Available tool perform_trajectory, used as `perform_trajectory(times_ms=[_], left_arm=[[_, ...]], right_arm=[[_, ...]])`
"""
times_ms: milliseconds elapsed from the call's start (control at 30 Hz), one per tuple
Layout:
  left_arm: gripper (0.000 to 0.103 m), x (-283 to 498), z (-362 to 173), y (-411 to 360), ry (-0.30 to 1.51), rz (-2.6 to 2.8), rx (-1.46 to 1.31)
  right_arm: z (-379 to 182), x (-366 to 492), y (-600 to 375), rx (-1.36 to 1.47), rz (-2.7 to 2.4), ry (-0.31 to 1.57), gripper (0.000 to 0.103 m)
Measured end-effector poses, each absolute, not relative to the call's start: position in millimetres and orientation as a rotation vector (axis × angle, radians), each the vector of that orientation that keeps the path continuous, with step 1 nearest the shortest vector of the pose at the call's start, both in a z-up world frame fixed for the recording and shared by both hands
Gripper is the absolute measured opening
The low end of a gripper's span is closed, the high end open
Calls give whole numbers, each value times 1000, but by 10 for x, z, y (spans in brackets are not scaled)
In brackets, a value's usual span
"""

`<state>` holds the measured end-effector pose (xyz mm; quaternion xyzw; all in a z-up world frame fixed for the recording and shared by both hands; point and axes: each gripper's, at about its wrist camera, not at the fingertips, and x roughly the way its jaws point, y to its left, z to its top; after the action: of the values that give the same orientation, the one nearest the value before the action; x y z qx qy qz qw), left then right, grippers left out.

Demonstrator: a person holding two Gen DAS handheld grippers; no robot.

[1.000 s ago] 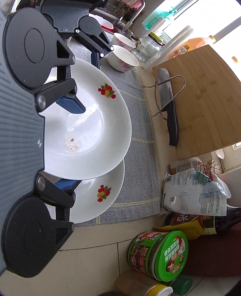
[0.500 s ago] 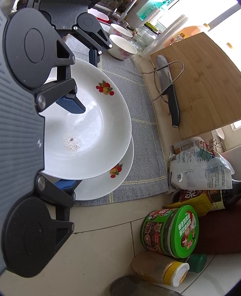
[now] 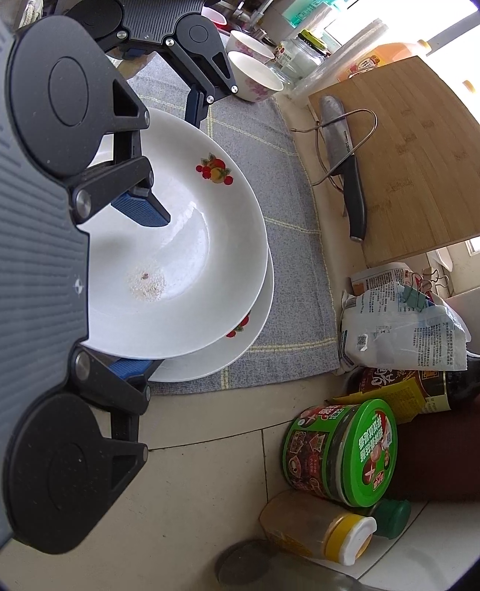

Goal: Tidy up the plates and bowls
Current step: 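Lower the held plate onto the stack and open the right tool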

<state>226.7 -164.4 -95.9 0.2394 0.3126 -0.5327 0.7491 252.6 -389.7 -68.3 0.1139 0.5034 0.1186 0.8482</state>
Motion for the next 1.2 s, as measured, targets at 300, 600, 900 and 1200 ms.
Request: perform_trajectory(times_ms=[300,600,900,1200], left_arm=[[102,2336,-965,-1665,711,-1188,530],[102,2366,-977,-1658,758,-1194,497],[102,2400,-954,-1680,816,-1207,480],[101,2460,-961,-1662,812,-1208,476]], right_arm=[[-698,2566,-3867,200,240,1066,76],[-699,2619,-3837,180,243,1083,76],[-672,2655,-3843,190,242,1123,77],[-601,2580,-3910,229,246,1132,81]])
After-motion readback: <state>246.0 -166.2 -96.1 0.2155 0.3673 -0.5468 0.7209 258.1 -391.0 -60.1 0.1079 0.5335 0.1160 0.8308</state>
